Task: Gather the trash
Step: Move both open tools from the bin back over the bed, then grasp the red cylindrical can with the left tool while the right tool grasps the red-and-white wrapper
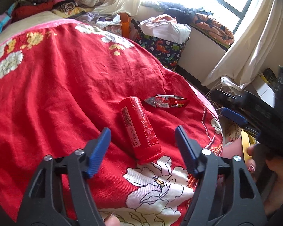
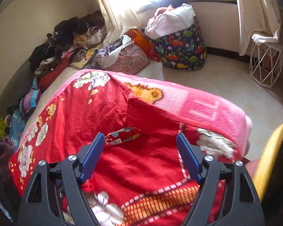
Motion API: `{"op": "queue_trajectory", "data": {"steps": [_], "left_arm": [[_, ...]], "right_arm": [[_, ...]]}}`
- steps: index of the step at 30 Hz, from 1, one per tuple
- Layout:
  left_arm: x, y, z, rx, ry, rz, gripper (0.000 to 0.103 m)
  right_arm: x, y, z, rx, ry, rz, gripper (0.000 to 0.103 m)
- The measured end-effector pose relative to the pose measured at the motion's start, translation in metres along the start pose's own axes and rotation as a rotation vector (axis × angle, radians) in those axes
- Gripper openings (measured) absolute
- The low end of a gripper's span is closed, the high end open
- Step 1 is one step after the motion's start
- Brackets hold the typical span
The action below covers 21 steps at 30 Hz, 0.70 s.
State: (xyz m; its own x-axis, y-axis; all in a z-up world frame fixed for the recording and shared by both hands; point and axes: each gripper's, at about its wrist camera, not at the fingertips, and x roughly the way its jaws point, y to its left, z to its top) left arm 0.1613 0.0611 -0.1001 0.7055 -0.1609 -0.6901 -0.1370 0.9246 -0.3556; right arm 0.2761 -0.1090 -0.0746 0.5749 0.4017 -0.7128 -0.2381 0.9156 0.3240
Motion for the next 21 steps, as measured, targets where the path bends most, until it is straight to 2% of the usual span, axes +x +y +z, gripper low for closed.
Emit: {"op": "queue_trajectory", "data": {"steps": [6, 11, 15, 17, 19, 21], "left_arm": [[0.012, 0.006, -0.002, -0.031, 0.029, -0.021, 0.049], [0.018, 0.006, -0.004, -0.046, 0.041, -0.023, 0.049], [0.022, 0.004, -0.006, -0.051, 0.051, -0.022, 0.049], [0.024, 0.003, -0.006, -0.050, 0.054, -0.017, 0.049], [0.025, 0.002, -0.008, -0.048, 0.060, -0.011, 0.049], [0.027, 0.002, -0.009, -0.045, 0.063, -0.008, 0.049]], "right_arm": [[0.043, 0.001, 0.008, 0.034, 0.054, 0.002, 0.066], [0.071, -0.005, 0.010, 0.081, 0.101, 0.022, 0.058], [0.083, -0.008, 0.007, 0.106, 0.132, 0.047, 0.041], [0.086, -0.009, 0.004, 0.108, 0.135, 0.060, 0.020], [0.083, -0.007, 0.001, 0.097, 0.125, 0.061, 0.013], [0.077, -0.005, -0.001, 0.086, 0.103, 0.072, 0.010]]}}
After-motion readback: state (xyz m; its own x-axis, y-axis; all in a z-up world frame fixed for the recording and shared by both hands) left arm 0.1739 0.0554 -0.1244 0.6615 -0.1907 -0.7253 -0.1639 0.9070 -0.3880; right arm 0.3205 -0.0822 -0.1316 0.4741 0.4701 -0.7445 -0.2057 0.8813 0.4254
